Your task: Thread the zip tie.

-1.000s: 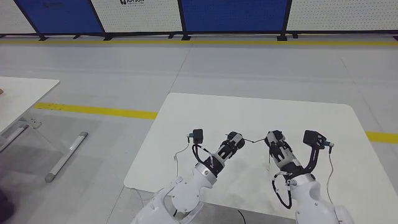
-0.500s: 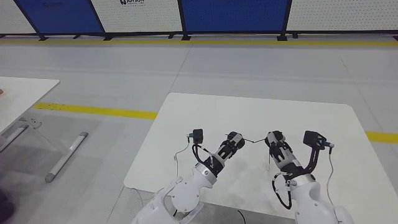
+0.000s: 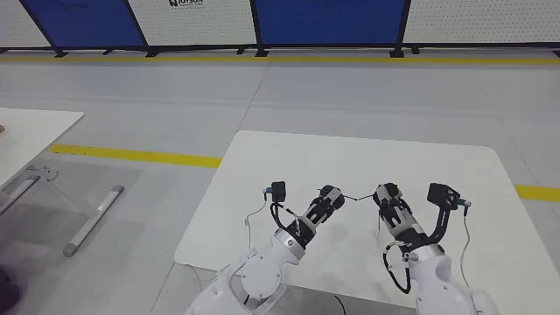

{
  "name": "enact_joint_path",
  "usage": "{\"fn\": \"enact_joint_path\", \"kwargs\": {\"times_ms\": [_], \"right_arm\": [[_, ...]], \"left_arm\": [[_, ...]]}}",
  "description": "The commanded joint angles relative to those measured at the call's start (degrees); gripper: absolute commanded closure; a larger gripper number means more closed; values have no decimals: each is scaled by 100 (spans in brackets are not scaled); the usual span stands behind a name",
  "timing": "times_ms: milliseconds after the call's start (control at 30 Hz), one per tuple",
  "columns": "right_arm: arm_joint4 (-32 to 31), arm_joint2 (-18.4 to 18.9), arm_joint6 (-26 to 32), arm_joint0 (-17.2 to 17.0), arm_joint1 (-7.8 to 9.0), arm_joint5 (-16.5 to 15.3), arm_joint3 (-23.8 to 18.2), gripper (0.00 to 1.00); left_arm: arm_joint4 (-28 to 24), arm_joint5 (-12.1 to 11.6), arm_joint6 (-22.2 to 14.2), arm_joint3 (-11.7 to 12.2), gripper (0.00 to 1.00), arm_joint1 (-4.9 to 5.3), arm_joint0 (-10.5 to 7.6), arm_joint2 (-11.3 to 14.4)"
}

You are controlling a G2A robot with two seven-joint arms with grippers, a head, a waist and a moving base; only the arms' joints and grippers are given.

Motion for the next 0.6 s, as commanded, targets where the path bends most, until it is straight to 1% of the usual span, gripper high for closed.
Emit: {"fn": "enact_joint_path", "kwargs": {"times_ms": [0, 367, 567], "right_arm": [[-12, -11, 15, 11, 0, 4, 10, 100], [-49, -30, 26, 72, -2, 36, 87, 100], [160, -91, 19, 131, -22, 11, 208, 100]], "left_arm": [[0, 0, 0, 0, 100, 0, 0, 0], [0, 0, 0, 0, 100, 0, 0, 0], [0, 0, 0, 0, 100, 0, 0, 0]]}}
